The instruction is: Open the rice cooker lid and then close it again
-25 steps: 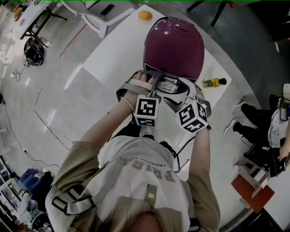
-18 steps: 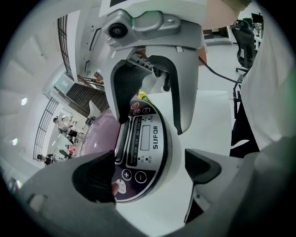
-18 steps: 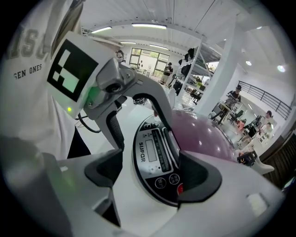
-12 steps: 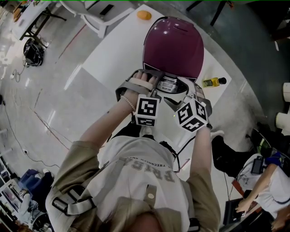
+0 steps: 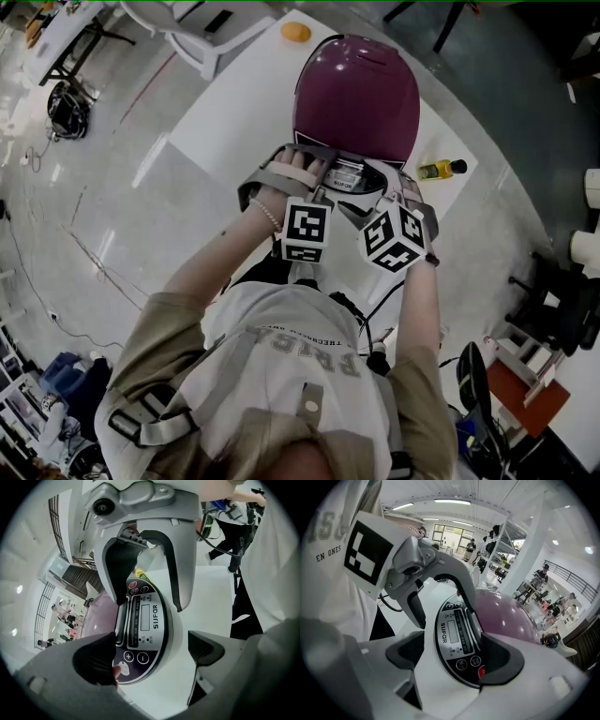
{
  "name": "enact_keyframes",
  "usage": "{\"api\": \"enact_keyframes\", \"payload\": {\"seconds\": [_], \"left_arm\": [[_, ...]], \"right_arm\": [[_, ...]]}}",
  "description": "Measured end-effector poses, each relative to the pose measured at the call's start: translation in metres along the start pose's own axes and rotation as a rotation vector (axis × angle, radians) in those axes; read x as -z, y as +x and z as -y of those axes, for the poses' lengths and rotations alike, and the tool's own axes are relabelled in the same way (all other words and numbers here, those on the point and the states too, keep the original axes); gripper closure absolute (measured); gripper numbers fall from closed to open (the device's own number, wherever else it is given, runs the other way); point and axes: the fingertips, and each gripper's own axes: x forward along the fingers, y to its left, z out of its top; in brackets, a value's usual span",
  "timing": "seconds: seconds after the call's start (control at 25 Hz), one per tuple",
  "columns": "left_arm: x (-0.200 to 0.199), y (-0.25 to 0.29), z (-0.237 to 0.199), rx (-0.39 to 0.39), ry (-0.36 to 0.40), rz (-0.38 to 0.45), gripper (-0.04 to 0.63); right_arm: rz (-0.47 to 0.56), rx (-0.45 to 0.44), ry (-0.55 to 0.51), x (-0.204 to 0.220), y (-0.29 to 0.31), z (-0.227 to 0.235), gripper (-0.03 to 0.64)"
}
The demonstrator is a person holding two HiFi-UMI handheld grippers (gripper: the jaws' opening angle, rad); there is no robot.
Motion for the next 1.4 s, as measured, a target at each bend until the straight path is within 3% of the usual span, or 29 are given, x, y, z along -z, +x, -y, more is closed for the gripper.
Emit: {"api": "enact_keyframes", "payload": {"seconds": [0.28, 0.76, 1.4], "left_arm": [[0.004, 0.002, 0.001, -0.017, 0.057, -0.037, 0.103], [0.008, 0.005, 0.001, -0.022, 0.125, -0.109, 0.103], [0.012, 0.005, -0.002, 0.007, 0.100, -0.086, 0.103]], "right_arm": [[0.005, -0.007, 0.029, -0.001, 0.000, 0.002, 0.262], [-0.110, -0.073, -0.025, 0.003, 0.001, -0.002, 0.261], [-0.074, -0.040, 0.015, -0.002, 0.006, 0.003, 0.261]]}}
